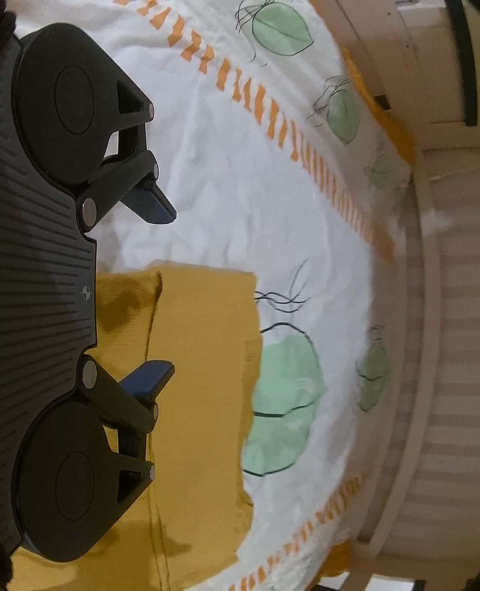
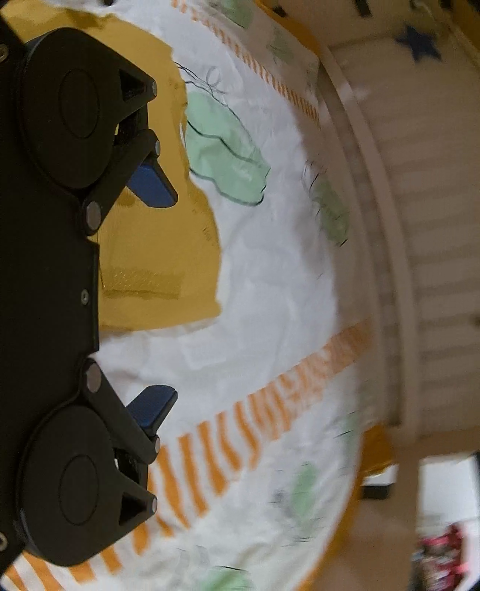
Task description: Fold small clothes
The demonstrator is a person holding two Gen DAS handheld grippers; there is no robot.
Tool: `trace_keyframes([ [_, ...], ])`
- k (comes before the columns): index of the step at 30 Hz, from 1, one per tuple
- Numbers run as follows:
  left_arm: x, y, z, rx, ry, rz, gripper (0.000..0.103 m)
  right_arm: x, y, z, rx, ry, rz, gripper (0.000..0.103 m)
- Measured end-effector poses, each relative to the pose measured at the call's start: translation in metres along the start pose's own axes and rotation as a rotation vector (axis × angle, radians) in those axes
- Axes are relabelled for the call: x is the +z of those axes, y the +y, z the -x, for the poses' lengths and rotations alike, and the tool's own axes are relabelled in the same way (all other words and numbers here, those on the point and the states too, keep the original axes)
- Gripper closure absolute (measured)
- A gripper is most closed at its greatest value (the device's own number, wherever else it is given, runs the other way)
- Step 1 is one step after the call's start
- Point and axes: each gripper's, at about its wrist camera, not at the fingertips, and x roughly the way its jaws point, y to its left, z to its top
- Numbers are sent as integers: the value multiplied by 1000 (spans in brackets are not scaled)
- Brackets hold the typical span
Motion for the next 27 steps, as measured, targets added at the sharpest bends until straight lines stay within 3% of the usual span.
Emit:
trace_keyframes([
  [5,-3,5,14,-3,-24,11,22,2,8,33,21,-69,93,1],
  [14,-19,21,66,22,-140,19,22,-1,11,97,58,-180,61,1],
  [19,-50,36,101,-4,-140,50,22,-32,12,137,65,-199,58,1],
  [23,-87,39,124,4,-123,-23,22,-69,5,171,48,-201,35,1],
  [27,-122,43,137,-5,-74,-84,22,-101,-5,188,31,-142,-19,1],
])
